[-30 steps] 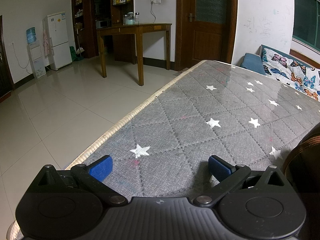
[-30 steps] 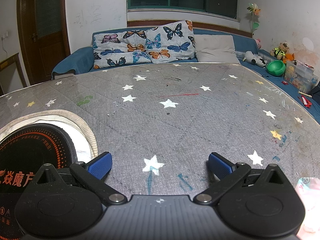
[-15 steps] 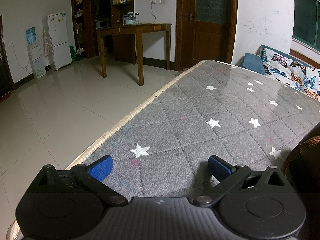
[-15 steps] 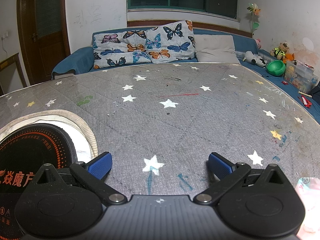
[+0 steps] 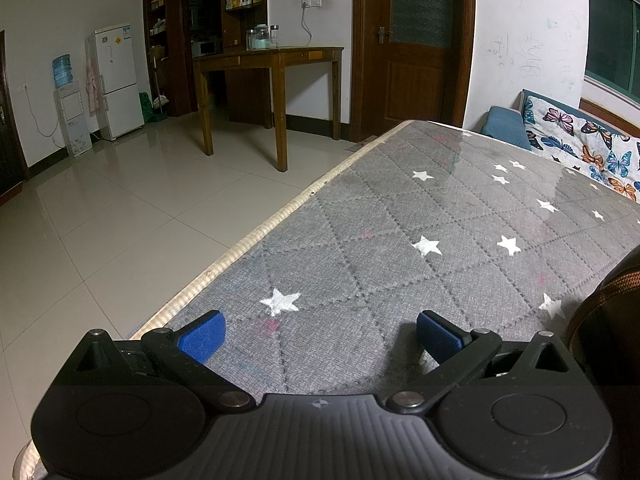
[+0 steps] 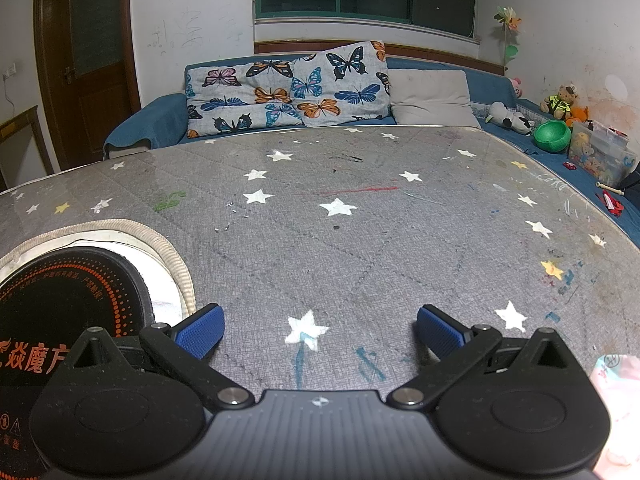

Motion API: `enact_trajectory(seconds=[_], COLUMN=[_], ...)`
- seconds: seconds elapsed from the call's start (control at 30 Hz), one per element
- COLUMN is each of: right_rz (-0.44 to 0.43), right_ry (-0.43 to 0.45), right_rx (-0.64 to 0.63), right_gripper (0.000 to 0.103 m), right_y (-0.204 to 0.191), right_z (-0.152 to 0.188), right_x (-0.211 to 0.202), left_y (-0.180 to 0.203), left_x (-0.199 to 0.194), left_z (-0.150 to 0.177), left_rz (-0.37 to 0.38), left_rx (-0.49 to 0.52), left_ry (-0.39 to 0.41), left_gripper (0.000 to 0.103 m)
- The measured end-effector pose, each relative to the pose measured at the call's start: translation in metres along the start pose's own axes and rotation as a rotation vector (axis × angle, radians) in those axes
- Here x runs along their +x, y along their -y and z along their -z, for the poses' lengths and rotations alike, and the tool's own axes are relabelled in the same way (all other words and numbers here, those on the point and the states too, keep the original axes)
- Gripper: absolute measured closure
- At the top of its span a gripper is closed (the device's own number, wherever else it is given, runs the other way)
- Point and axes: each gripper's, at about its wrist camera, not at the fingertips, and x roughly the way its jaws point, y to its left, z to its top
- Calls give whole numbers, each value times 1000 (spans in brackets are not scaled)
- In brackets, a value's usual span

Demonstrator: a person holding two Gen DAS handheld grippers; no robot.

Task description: Lace up shoes with both hands

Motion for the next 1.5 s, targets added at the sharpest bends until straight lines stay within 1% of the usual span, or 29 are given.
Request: enact_trajectory(seconds=[1.5], right_rz=[0], right_ry=[0], right_rx=[0], right_gripper=[0], right_y=[0], right_z=[0], right_x=[0], left_y=[0], left_x=[0], left_z=[0], left_rz=[0], left_rx=[0], left_ry=[0], left_gripper=[0])
